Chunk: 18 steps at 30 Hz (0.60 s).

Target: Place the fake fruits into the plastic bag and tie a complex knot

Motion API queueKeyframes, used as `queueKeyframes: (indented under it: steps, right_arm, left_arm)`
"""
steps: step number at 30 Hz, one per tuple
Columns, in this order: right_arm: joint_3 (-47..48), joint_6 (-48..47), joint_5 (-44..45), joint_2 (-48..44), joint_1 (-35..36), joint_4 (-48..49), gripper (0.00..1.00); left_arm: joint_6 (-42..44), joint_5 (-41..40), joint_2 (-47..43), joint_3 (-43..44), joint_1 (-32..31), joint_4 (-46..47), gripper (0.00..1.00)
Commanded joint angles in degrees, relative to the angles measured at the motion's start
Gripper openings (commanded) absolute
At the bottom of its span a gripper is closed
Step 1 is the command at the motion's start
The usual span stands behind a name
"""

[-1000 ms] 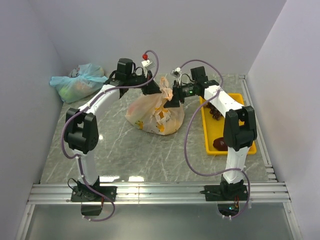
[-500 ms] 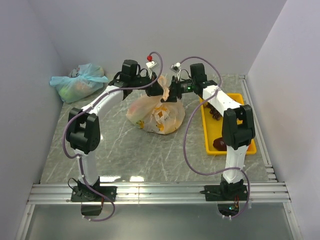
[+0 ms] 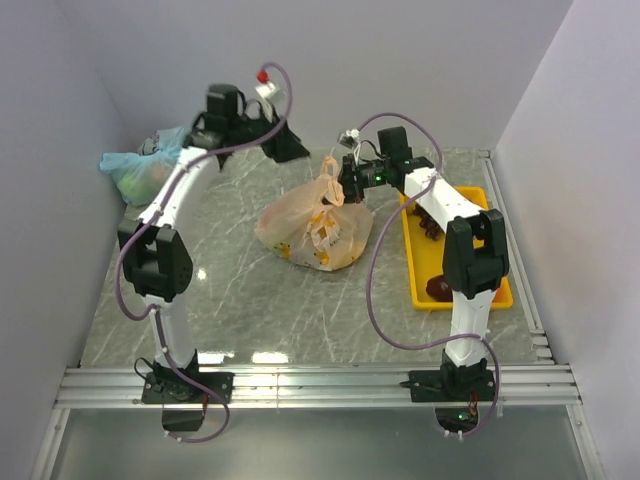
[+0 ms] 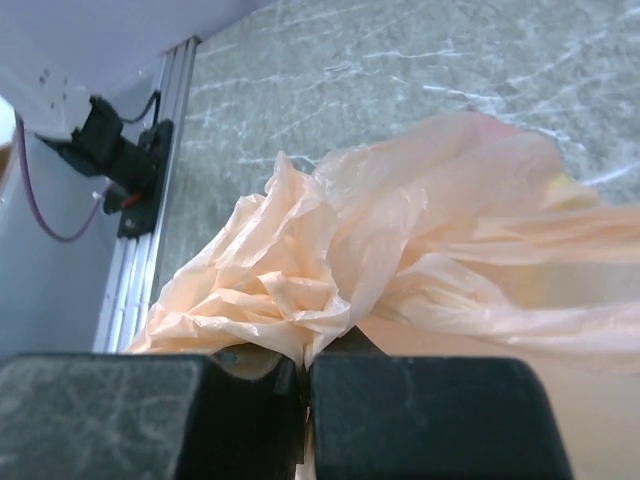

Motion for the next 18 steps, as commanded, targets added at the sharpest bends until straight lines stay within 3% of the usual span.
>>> queueKeyframes:
  steps: [1,5,7,9,13,18]
  right_arm:
    - [4.92,-13.05,-3.56,-0.43,0.84,-10.03,0.00]
    - [7.30,-27.34,-2.60,-0.79,1.81,-18.31,0.00]
    - [9.66,-32.29,-1.72,-0.18,2.34,-24.61,0.00]
    - [11.69,-39.68,-0.58,0.61,3.04,-29.46,0.00]
    - [15.91,-48.65,1.01,2.81,3.92,-39.40,0.00]
    - [16.62,-52.79,2.50,3.17,4.54,-41.61,0.00]
  left_arm:
    - [6.58,-3.61,2.84,11.35,2.78,-7.76,0.70]
    - [3.44,-5.40,9.62,20.61,2.87,-14.26,0.83]
    - [0.81,-3.73,11.56,22.46,2.70,-13.59,0.96]
    - [-3.40,-3.11,11.48,20.98,2.35,-9.82,0.99]
    - [-3.77,-3.28,11.92,18.69,0.15,-8.65,0.99]
    - [-8.94,-1.19,12.98,17.20,-0.91,-6.12,0.99]
